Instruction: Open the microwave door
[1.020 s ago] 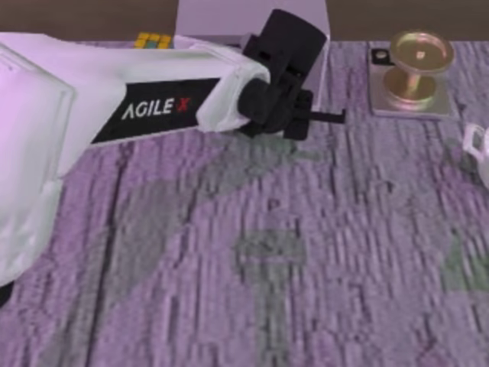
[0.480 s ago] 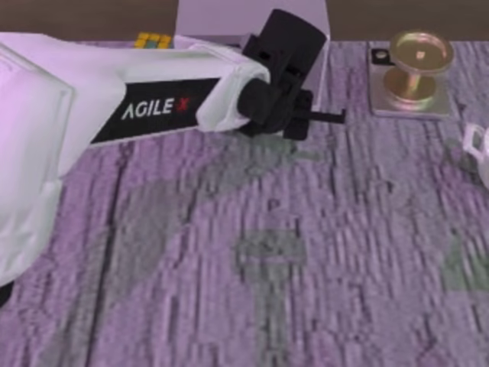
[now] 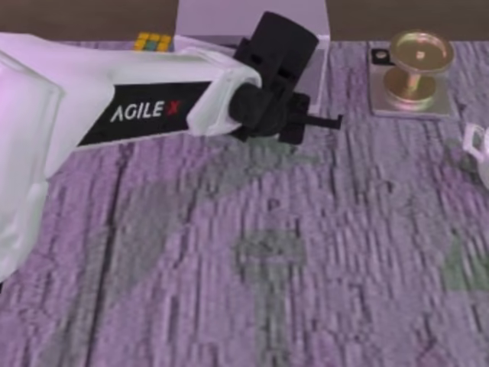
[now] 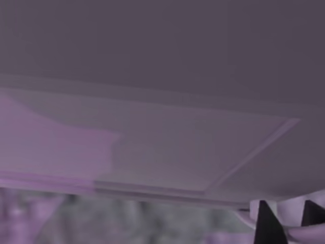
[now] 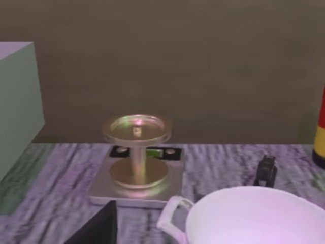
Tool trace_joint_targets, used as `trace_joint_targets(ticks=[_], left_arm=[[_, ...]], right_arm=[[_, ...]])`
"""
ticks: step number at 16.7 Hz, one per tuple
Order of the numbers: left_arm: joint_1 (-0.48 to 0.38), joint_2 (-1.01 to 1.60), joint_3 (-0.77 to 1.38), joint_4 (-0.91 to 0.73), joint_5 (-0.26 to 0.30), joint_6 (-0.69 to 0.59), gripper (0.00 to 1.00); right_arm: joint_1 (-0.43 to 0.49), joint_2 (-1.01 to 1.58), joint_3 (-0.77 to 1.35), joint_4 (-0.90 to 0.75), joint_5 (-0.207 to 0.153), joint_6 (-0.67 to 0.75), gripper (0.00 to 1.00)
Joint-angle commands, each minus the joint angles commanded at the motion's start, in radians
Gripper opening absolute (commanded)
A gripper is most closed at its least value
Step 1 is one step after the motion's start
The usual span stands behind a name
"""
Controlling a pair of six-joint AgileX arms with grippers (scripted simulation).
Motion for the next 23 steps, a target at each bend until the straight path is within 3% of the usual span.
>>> trace_joint_targets(ticks=[23], left_arm=[[0.005,-0.008,-0.023,0.008,0.010,0.018,0.00]], right_arm=[[0.000,0.000,0.000,0.000,0.000,0.000,1.00]])
